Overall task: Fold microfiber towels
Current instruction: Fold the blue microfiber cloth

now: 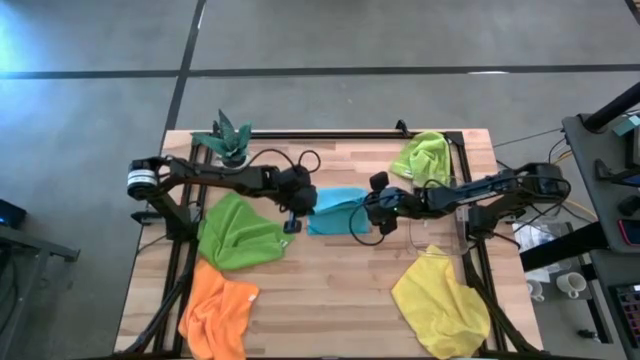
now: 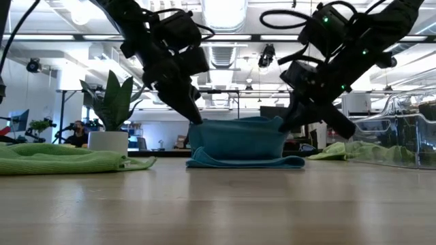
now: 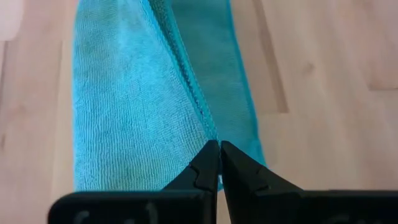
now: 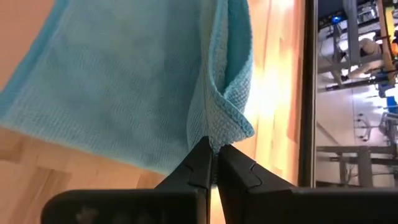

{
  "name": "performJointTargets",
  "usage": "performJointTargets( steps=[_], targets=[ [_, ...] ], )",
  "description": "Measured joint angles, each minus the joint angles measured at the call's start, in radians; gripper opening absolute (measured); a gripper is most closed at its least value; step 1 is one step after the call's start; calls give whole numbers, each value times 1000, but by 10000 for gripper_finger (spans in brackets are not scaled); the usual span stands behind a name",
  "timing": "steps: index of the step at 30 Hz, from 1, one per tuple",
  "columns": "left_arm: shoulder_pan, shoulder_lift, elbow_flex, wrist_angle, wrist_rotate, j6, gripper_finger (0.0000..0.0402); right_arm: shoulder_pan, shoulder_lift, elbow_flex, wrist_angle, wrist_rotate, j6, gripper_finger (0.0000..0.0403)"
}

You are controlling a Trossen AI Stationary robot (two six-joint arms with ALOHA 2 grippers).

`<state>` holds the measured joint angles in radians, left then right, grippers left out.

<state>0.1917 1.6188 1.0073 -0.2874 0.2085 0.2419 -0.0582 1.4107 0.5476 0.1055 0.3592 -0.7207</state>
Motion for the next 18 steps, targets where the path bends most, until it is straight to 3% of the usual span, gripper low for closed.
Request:
performJointTargets(
  steps=[13,18],
  targets=[
    [-27,72,3,1,21,-26,0,31,59,1,-57,-136,232,16],
    [-32,71,2,-5,37,-29,0,34,72,2,-68,-202,293,56]
  ],
)
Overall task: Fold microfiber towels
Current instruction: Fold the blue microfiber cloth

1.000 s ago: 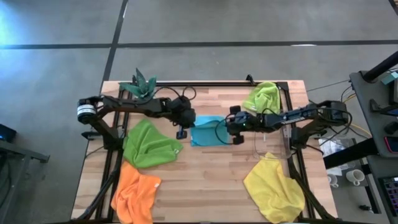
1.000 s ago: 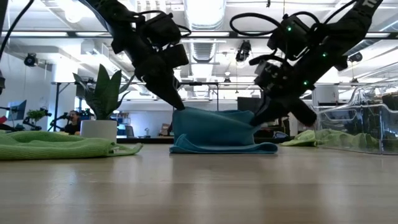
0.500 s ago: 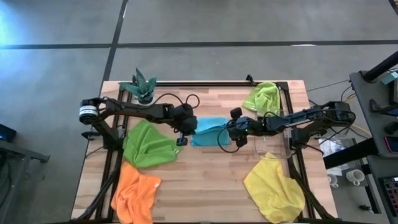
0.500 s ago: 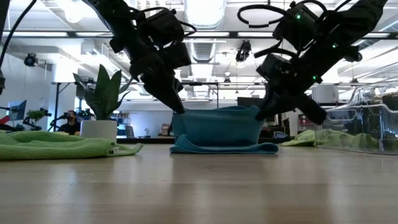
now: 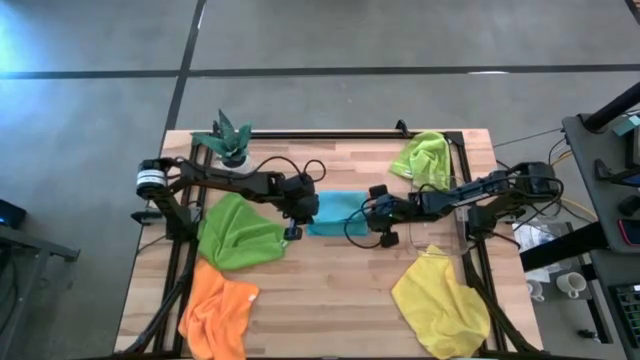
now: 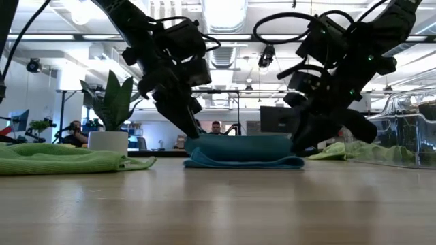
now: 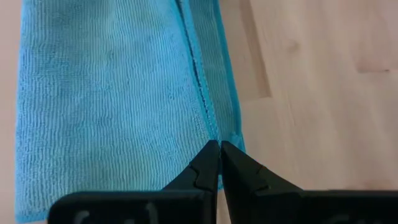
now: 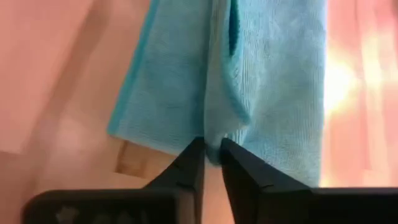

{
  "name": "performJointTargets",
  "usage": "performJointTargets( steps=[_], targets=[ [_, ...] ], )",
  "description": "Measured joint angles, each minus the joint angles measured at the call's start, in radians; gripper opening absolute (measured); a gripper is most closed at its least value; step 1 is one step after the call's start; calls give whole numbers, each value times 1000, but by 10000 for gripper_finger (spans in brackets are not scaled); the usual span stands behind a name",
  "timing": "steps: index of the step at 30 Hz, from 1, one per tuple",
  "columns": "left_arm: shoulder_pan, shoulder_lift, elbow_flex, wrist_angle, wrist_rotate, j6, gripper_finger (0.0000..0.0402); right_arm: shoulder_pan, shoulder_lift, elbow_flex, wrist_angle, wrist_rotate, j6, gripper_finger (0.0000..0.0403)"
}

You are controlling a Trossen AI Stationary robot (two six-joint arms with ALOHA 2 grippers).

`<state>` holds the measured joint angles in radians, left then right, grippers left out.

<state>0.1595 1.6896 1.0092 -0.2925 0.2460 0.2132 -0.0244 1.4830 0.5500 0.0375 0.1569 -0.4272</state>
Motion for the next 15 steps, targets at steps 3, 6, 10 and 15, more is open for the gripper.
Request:
performJointTargets(
  steps=[3,6,10,15],
  targets=[
    [-6,-3,3,3,16,-24,0,11,-7,32,-75,1,8,94],
    [-20,-3,11,6,71,-36,12,12,-18,91,-200,1,9,129],
    [-38,-5,26,9,119,-51,51,12,-25,180,-306,1,28,159],
    [-43,-25,37,-28,112,-51,116,13,-27,226,-284,9,57,174]
  ],
)
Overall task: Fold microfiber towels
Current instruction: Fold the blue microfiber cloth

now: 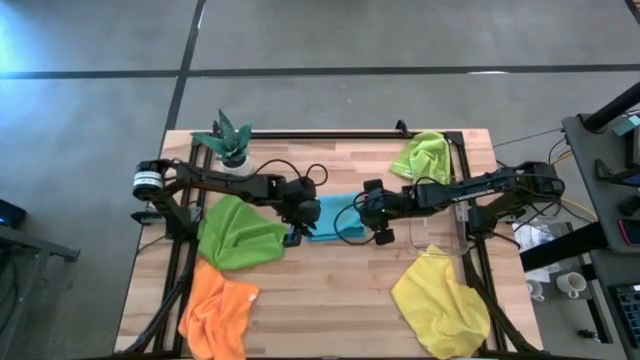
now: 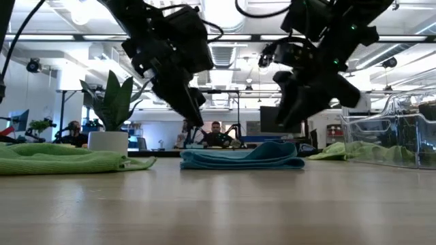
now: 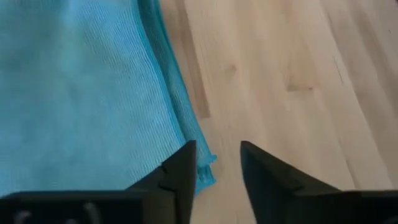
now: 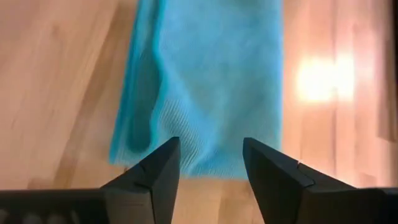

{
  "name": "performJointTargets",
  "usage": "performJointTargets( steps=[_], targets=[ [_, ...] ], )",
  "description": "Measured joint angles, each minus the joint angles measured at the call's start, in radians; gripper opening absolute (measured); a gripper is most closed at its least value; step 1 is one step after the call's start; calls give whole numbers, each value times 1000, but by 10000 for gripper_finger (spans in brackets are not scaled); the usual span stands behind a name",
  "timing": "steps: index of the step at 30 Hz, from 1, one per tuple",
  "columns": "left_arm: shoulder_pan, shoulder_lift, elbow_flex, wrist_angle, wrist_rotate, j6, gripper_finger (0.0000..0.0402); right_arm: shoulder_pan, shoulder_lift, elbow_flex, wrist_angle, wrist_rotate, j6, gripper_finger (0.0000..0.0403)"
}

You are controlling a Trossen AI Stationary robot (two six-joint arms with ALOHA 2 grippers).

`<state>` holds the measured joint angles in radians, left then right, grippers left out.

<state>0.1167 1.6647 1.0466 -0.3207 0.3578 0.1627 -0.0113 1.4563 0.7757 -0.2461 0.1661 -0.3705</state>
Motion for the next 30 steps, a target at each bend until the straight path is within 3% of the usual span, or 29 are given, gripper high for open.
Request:
performJointTargets(
  steps=[6,10,14,22,30],
  targets=[
    [35,-5,-33,253,-175,-52,151,-2,85,-2,176,138,132,164],
    [53,73,-46,301,-193,-53,152,17,185,15,205,134,210,156],
    [51,157,-47,302,-200,-67,152,57,236,25,90,80,204,156],
    [50,255,-42,306,-200,-78,152,103,170,34,-36,70,165,154],
    [50,174,-51,256,-203,-77,152,76,64,24,54,85,295,155]
  ],
)
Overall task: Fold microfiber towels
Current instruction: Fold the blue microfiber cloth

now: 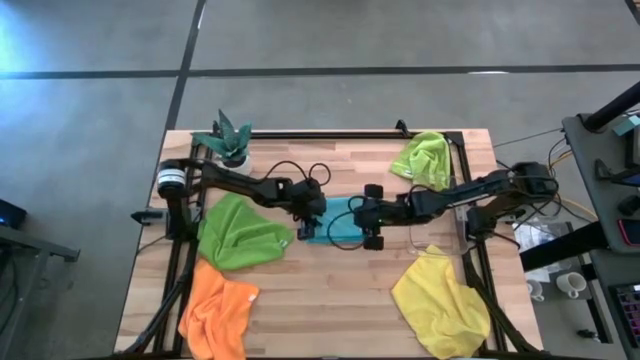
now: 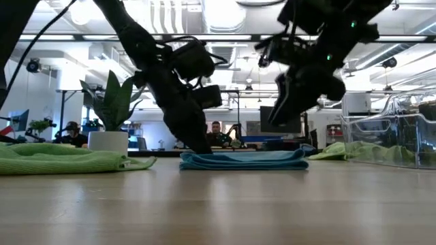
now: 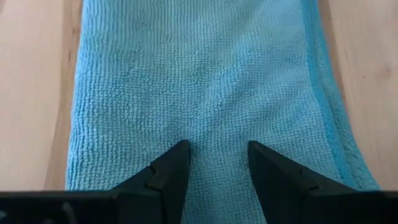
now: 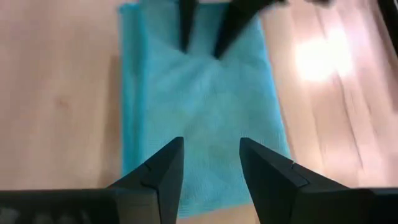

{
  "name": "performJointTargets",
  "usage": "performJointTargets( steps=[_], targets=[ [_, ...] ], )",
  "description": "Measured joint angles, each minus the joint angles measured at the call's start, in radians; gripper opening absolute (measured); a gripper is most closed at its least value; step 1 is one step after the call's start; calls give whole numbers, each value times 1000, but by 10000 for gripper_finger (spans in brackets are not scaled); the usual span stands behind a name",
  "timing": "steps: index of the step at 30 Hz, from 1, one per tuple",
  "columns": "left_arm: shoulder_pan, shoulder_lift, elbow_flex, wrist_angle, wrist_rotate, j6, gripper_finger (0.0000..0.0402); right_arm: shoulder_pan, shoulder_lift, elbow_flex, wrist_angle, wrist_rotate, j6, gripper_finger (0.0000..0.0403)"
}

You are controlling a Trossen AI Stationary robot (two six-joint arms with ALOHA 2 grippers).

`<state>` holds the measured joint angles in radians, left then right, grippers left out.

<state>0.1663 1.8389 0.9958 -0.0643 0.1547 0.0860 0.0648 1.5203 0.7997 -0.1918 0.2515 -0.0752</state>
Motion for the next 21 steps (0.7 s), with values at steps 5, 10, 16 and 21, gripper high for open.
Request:
performJointTargets(
  steps=[5,10,16,21],
  targets=[
    [-7,-122,-1,23,1,2,152,2,92,-13,77,0,11,151],
    [-9,-158,-43,46,1,4,152,1,205,-6,95,-84,12,152],
    [-16,-96,-122,58,-29,-11,152,-14,203,-3,62,-42,-202,149],
    [-77,-64,-131,116,9,-108,152,-98,180,20,29,24,-422,148]
  ],
)
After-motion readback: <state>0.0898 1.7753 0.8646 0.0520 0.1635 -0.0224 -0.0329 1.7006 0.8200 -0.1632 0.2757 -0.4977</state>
